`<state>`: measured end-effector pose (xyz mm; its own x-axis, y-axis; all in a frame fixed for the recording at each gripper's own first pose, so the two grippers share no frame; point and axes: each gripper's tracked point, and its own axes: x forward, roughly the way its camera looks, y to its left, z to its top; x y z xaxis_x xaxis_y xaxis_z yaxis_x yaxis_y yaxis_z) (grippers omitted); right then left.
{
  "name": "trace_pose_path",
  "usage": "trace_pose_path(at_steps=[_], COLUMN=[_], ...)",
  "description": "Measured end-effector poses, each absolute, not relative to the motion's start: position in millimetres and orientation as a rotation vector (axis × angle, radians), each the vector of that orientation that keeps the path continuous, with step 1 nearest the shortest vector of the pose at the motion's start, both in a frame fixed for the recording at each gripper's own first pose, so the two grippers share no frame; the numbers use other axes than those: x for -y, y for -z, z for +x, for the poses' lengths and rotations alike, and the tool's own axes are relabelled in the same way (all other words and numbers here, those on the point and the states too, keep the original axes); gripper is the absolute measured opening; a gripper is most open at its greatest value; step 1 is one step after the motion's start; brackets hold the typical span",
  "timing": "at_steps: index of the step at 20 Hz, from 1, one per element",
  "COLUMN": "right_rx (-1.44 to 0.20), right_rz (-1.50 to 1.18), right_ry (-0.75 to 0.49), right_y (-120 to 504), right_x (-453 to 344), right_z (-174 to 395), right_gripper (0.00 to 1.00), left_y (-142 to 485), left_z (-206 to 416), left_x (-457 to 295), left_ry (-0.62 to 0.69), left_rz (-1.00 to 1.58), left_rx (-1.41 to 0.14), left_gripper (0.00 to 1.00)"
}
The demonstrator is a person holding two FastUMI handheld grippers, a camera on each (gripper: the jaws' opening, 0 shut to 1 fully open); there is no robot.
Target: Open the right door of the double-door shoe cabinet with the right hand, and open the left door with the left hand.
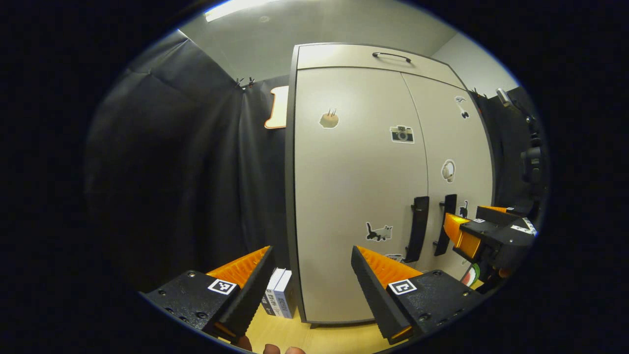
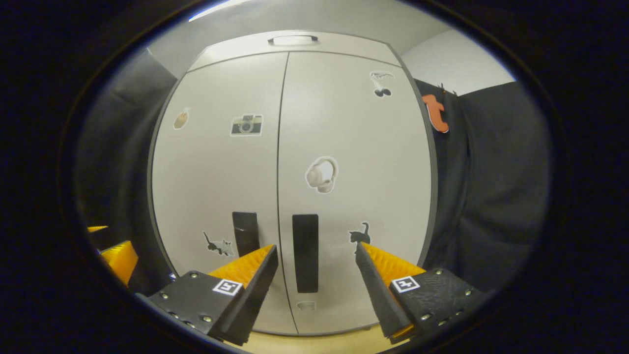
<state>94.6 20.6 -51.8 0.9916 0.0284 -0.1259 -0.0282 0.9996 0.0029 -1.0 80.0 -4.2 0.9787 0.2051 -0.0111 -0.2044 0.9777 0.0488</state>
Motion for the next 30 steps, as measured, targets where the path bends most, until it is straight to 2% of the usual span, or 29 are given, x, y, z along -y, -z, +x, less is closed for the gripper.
trace_pose_path(at_steps=[1,2,3,4,6,8,9,10,11,12,13,14,15,16,19,21,30], right_rx=[-0.138,-0.154,-0.168,-0.179,-0.201,-0.212,-0.221,-0.228,-0.241,-0.223,-0.231,-0.226,-0.229,-0.222,-0.203,-0.192,-0.202], right_rz=[-0.004,-0.009,-0.014,-0.019,-0.020,-0.017,-0.010,-0.020,-0.021,-0.021,-0.024,-0.026,-0.020,-0.010,-0.011,0.028,0.029], right_ry=[-0.030,-0.030,-0.028,-0.035,-0.050,-0.067,-0.077,-0.076,-0.080,-0.069,-0.067,-0.065,-0.063,-0.058,-0.061,-0.064,-0.073], right_y=[57,64,69,74,83,89,90,95,97,96,96,95,95,96,96,96,93], right_x=[-21,-21,-21,-23,-25,-31,-34,-36,-36,-37,-36,-37,-36,-37,-35,-36,-34], right_z=[101,107,111,116,123,129,130,134,134,138,134,134,133,136,133,135,127], right_gripper=[0.92,0.94,0.87,0.72,0.70,0.57,0.57,0.42,0.45,0.32,0.27,0.32,0.32,0.26,0.26,0.14,0.14], left_y=[6,7,8,10,12,14,15,16,17,17,18,17,18,18,18,17,8], left_z=[-2,-1,-1,-1,0,1,1,1,1,1,1,1,1,0,-4,-8,-31], left_x=[-85,-90,-94,-97,-102,-104,-105,-106,-108,-109,-110,-112,-113,-113,-112,-110,-111], left_ry=[-0.225,-0.240,-0.254,-0.265,-0.281,-0.291,-0.295,-0.300,-0.304,-0.306,-0.311,-0.315,-0.317,-0.318,-0.313,-0.306,-0.320], left_rz=[0.047,0.047,0.045,0.043,0.038,0.033,0.033,0.033,0.032,0.030,0.030,0.032,0.033,0.034,0.030,0.028,0.045], left_rx=[-0.022,-0.026,-0.030,-0.034,-0.041,-0.045,-0.048,-0.051,-0.054,-0.055,-0.055,-0.056,-0.057,-0.058,-0.060,-0.060,-0.042], left_gripper=[0.96,0.96,0.96,0.96,0.96,0.97,0.97,0.96,0.96,0.97,0.97,0.96,0.96,0.96,0.96,0.96,0.96])
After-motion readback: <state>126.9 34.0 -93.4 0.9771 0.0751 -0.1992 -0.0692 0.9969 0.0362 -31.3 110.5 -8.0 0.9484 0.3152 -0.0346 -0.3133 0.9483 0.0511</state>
